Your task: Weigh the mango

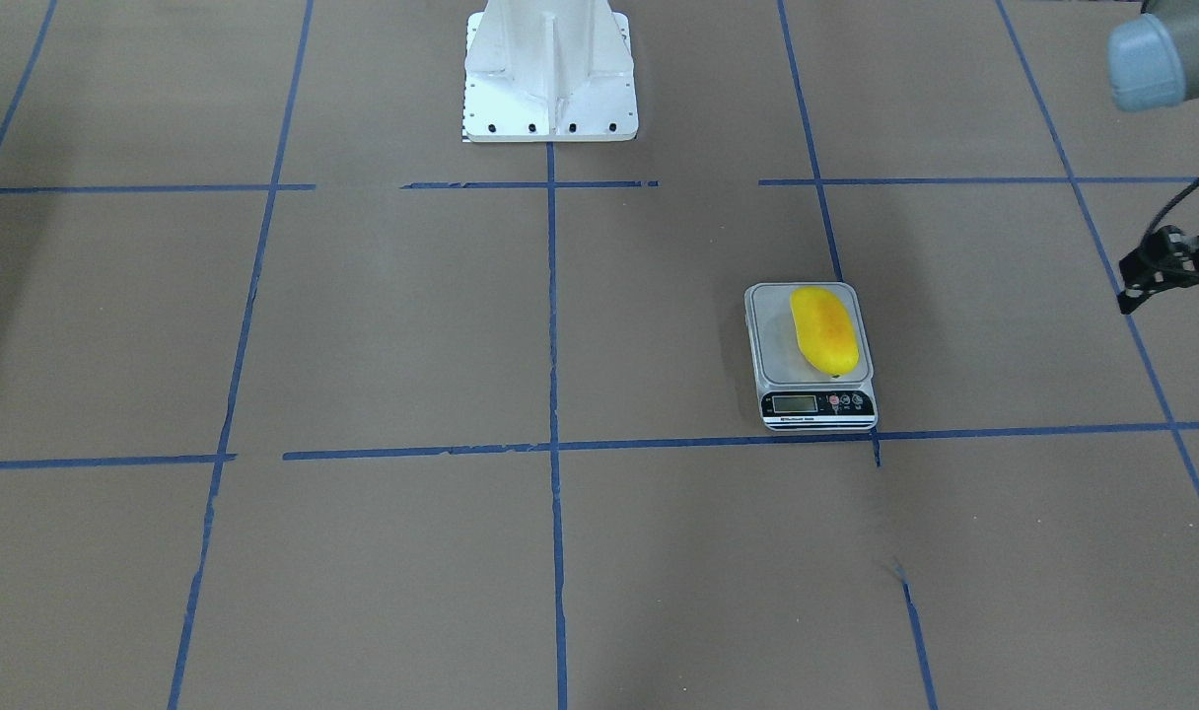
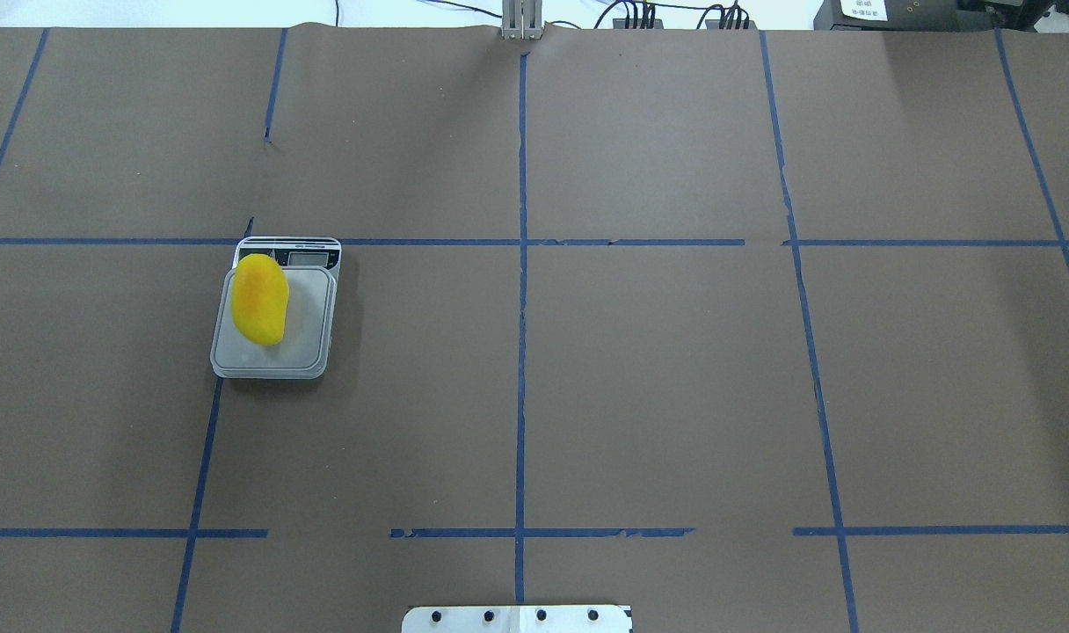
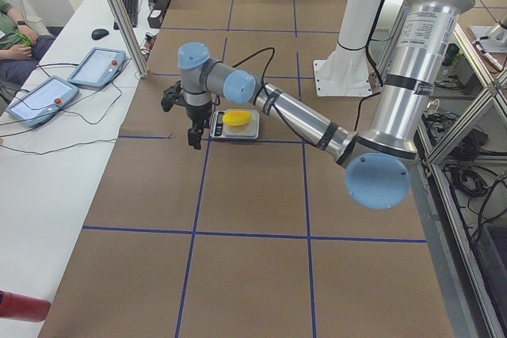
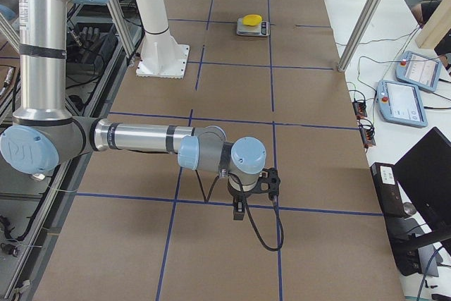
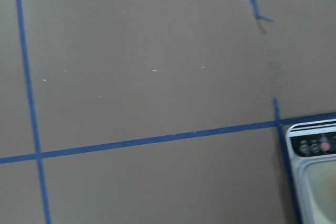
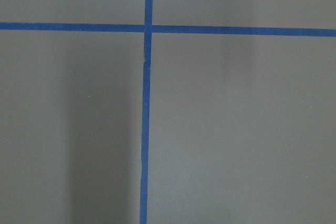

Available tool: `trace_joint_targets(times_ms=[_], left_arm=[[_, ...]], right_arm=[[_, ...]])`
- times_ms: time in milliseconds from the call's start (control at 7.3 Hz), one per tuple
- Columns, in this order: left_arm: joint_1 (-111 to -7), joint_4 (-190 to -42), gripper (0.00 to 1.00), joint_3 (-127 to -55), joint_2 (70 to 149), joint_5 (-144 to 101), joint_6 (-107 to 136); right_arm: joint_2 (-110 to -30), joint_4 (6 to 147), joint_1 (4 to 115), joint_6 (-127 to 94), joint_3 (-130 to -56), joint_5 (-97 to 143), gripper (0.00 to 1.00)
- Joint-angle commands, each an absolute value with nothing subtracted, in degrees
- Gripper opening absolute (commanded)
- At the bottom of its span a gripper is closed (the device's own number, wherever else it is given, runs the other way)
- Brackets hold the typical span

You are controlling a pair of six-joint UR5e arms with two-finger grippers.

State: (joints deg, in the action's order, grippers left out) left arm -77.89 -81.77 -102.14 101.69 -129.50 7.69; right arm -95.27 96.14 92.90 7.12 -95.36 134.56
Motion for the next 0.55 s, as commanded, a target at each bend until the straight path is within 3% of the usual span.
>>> trace_joint_targets(times_ms=[0,137,411], left_arm=[[-86.8,-82.44,1.0,-96.69,96.8,-133.93,-1.49],[-89.97,-86.36,1.0,-96.42,91.72,-135.86,-3.23],[-91.85,-91.75,1.0,-93.35,89.38,-136.14,-3.16]], right_arm=[[-95.27,96.15,92.9,7.12,-95.36,134.56,1.0],[-95.27,96.15,92.9,7.12,-95.36,134.56,1.0],[-95.27,96.15,92.9,7.12,-95.36,134.56,1.0]])
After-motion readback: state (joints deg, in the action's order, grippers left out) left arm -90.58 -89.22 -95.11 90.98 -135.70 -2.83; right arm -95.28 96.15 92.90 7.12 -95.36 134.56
